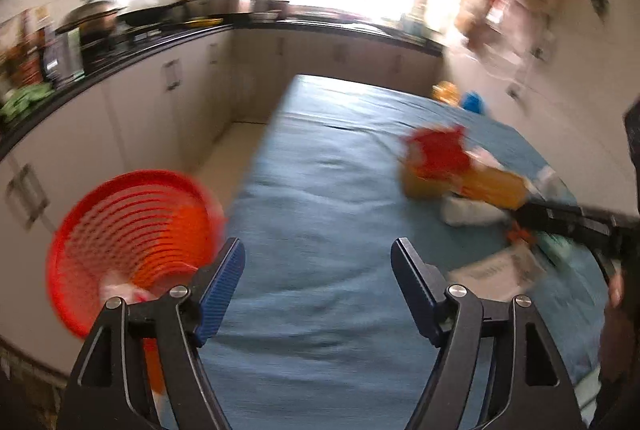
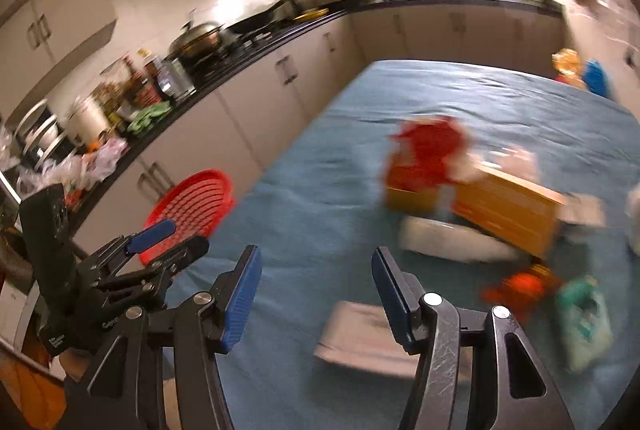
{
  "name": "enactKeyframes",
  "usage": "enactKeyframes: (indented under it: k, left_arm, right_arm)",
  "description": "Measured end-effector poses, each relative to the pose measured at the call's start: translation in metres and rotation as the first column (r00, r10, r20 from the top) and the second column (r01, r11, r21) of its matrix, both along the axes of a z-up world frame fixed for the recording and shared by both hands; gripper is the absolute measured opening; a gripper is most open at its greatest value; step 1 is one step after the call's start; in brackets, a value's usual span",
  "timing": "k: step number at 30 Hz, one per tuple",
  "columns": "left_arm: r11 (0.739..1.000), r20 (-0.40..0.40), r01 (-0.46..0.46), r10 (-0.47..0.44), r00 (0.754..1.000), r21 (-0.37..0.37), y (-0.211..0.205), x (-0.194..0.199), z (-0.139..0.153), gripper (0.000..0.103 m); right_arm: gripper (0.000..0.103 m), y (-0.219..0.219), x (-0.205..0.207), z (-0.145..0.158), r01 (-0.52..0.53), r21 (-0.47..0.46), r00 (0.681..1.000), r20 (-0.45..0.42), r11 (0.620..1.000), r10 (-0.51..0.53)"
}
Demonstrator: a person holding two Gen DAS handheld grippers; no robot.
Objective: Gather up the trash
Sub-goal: 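Move both open tools back over the table items, then grasp the white medicine box with the left tool while the right tool grasps the cartoon tissue pack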
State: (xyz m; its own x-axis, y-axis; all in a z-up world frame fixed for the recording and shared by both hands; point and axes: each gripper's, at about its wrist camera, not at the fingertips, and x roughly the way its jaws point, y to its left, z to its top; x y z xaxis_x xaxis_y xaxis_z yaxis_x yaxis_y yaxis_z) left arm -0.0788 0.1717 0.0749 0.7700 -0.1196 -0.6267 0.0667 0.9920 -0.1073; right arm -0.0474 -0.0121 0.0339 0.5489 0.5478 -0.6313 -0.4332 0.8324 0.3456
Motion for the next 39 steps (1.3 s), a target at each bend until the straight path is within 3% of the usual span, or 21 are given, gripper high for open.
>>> enactKeyframes:
  k: [3,6,12,16,18,20,24,26,29,34,39]
  left_arm:
    - [0.994,-0.025,0.111,-0.111,0.994,0.023,-0.041,-0.001,-0.003,0.081]
    - [0.976,-0.047,0.212,-0.215,0.976,-0.052,-0.078,-0.004,-0.001,0.081]
    - [0.953,-0.11,0.265,-0.282,0.953,-0.147,-0.139,0.001,-0.006,0.081]
    - [0.956,-0.152,0.251,-0.273,0.95,-0.149,-0.169,0.014,-0.014,0.079]
    - [0.965,-0.177,0.235,-0.253,0.951,-0.119,-0.182,0.022,-0.02,0.069]
    - [0.964,-0.209,0.243,-0.261,0.942,-0.11,-0.19,0.026,-0.026,0.051]
    - [0.978,-0.243,0.205,-0.209,0.947,-0.04,-0.203,0.039,-0.041,0.044]
    - [0.982,-0.236,0.191,-0.185,0.954,0.003,-0.206,0.043,-0.041,0.024]
    - [0.983,-0.238,0.182,-0.175,0.955,0.008,-0.203,0.045,-0.042,0.011]
    - [0.98,-0.211,0.201,-0.194,0.958,0.01,-0.19,0.041,-0.038,0.005]
    - [0.98,-0.148,0.2,-0.198,0.969,0.0,-0.164,0.03,-0.023,0.005]
  right_arm:
    - [0.061,-0.049,-0.006,0.0,0.101,0.015,0.995,0.006,0.995,-0.101]
    - [0.061,-0.091,-0.009,-0.001,0.206,0.021,0.978,0.016,0.978,-0.207]
    - [0.061,-0.148,-0.012,-0.012,0.364,-0.004,0.931,0.026,0.932,-0.363]
    - [0.061,-0.178,-0.012,-0.027,0.419,-0.002,0.908,-0.001,0.908,-0.419]
    - [0.061,-0.188,-0.012,-0.033,0.434,0.01,0.901,-0.018,0.901,-0.434]
    - [0.061,-0.196,-0.01,-0.038,0.45,0.012,0.893,-0.029,0.893,-0.45]
    - [0.061,-0.209,-0.009,-0.048,0.46,0.021,0.887,-0.045,0.888,-0.459]
    - [0.061,-0.211,-0.008,-0.052,0.455,0.021,0.89,-0.052,0.89,-0.453]
    - [0.063,-0.211,-0.001,-0.058,0.437,-0.001,0.897,-0.068,0.899,-0.436]
    - [0.079,-0.194,0.004,-0.067,0.372,-0.065,0.925,-0.062,0.926,-0.376]
    - [0.083,-0.166,0.004,-0.077,0.306,-0.175,0.949,-0.025,0.936,-0.315]
